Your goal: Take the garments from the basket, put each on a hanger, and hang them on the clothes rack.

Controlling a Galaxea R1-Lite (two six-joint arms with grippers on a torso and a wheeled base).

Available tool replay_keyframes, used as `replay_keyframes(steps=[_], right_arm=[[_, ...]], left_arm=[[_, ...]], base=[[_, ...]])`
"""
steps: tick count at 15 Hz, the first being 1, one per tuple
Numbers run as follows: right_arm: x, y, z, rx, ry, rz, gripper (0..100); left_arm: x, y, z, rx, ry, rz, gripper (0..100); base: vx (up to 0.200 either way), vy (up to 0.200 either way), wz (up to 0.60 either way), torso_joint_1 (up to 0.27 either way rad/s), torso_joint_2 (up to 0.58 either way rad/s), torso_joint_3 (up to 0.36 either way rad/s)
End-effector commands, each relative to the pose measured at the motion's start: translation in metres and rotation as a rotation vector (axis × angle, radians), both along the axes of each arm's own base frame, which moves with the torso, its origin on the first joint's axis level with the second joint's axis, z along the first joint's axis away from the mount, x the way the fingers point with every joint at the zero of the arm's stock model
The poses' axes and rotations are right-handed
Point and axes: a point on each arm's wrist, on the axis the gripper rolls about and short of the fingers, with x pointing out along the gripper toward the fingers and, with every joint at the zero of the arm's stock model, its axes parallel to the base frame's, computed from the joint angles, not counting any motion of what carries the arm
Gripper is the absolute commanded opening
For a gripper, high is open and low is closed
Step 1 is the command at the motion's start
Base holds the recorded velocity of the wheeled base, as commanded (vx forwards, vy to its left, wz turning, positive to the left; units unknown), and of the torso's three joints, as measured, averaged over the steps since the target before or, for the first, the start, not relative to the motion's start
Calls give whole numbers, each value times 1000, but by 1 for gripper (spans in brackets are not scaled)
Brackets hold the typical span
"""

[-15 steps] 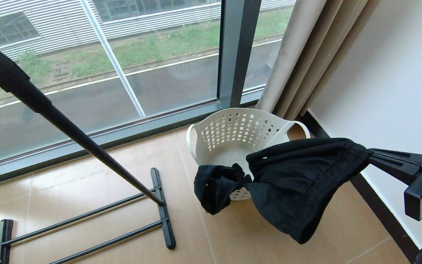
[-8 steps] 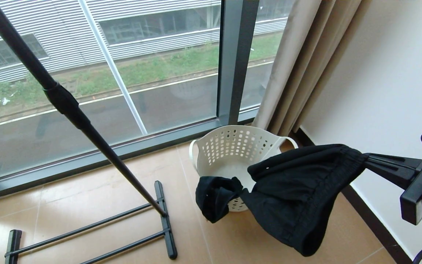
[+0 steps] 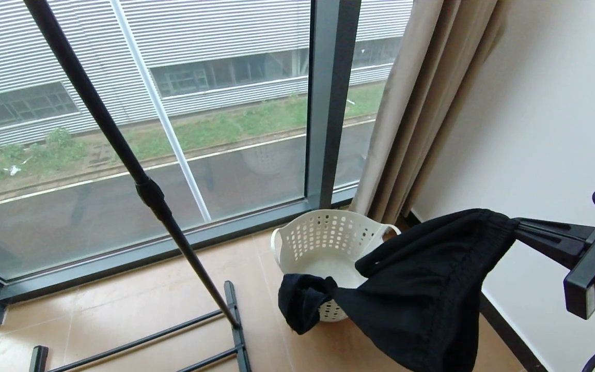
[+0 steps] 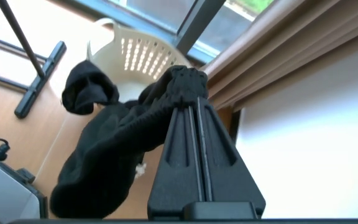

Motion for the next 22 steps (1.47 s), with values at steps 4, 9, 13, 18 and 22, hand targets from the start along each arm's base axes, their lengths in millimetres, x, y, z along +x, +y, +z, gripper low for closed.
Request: replay_keyframes(steps=[4,9,13,18,22], right_arm=[[0,0,0,-2,1,-1,0],[0,0,-1,-3,4,-1,0],[0,0,-1,-2,1,-1,0],[0,0,-2,-5,5,0,0],[-1,0,-3,-7,6,0,0]], left_arm=[[0,0,0,-1,0,0,100],[0,0,0,-1,0,0,100],[0,0,0,-1,0,0,100],[0,0,0,-1,0,2,100],[0,0,0,-1,0,2,100]], base=[[0,0,0,183,-499,-110],[0,0,0,207,-514,-109],[0,0,0,234,-554,-115],[0,0,0,262,-589,-179],[0,0,0,201,-425,-221]])
